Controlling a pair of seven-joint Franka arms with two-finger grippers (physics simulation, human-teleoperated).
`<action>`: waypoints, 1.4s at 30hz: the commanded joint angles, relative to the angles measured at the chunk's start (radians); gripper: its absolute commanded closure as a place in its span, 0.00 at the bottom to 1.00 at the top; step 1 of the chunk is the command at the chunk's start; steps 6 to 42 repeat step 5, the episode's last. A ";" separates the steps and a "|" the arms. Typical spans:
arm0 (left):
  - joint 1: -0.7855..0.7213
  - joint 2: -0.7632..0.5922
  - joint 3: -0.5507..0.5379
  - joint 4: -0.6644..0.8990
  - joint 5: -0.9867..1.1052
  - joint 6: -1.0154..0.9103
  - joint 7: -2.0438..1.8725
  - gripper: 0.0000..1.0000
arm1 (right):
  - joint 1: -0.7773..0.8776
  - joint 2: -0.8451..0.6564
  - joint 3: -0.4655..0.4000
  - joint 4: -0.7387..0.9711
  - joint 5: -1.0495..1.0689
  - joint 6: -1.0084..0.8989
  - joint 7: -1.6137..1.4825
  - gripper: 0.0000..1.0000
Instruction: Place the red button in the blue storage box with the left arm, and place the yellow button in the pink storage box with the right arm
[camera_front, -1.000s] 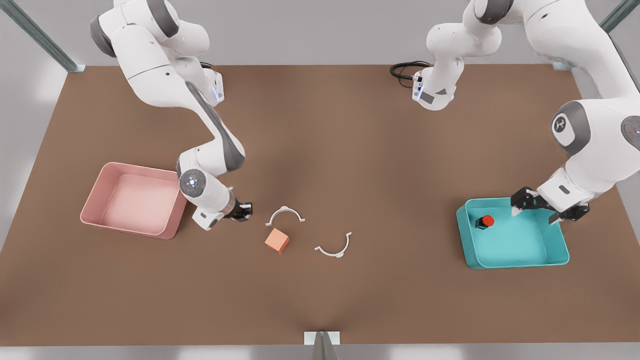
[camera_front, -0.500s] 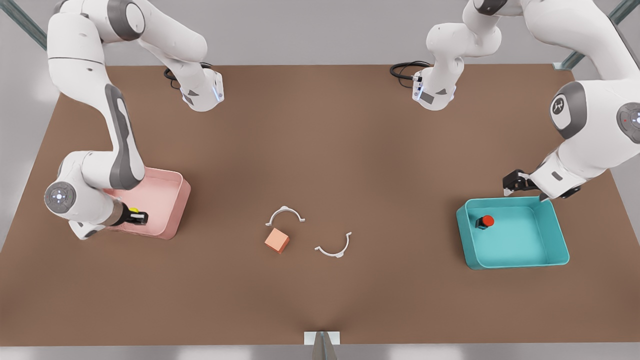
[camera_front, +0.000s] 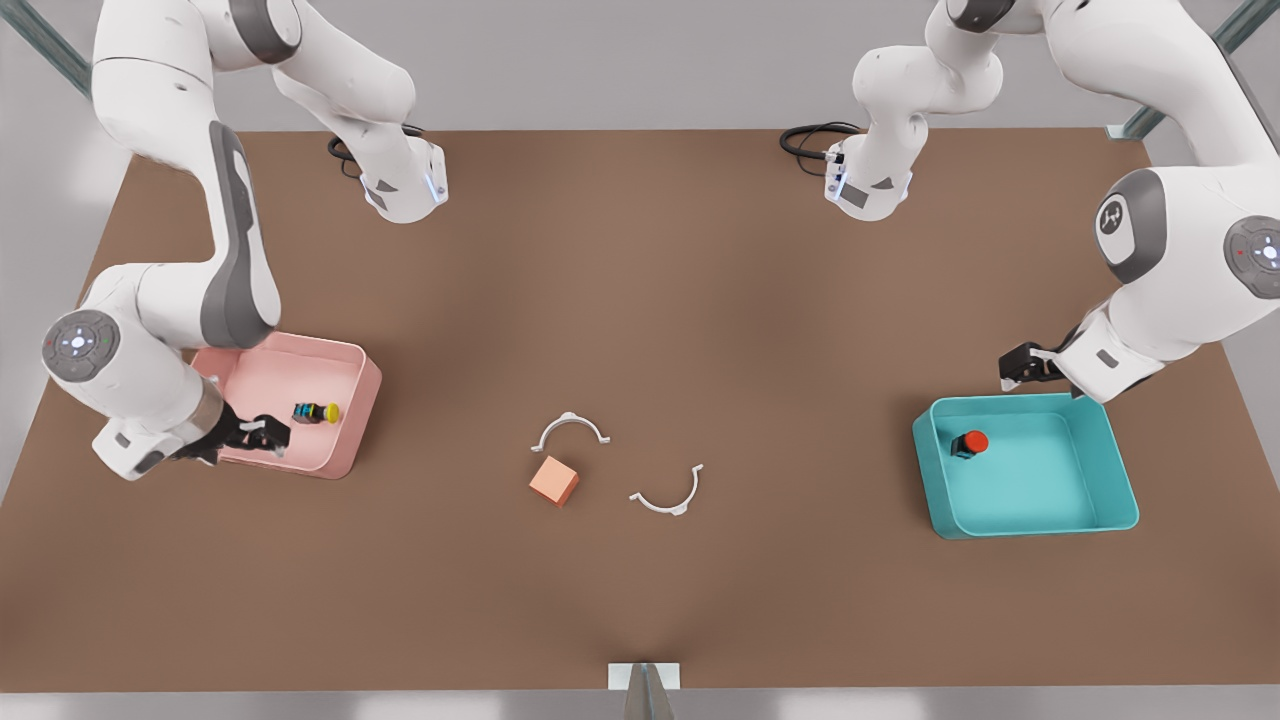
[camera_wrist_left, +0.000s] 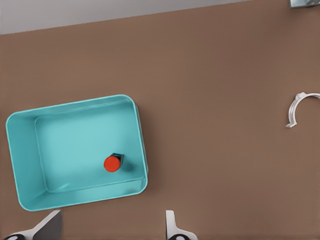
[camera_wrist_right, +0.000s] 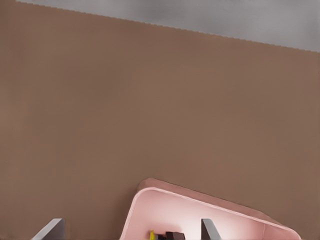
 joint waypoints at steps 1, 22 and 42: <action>0.000 -0.001 0.000 0.000 0.001 -0.005 -0.046 0.00 | 0.010 -0.070 0.034 0.036 0.007 -0.210 0.112 0.00; 0.000 -0.002 0.000 0.002 0.001 -0.005 -0.046 0.00 | -0.041 -0.203 0.043 -0.131 0.112 -0.145 0.083 0.00; 0.000 -0.002 0.000 0.002 0.001 -0.005 -0.046 0.00 | -0.041 -0.203 0.043 -0.131 0.112 -0.145 0.083 0.00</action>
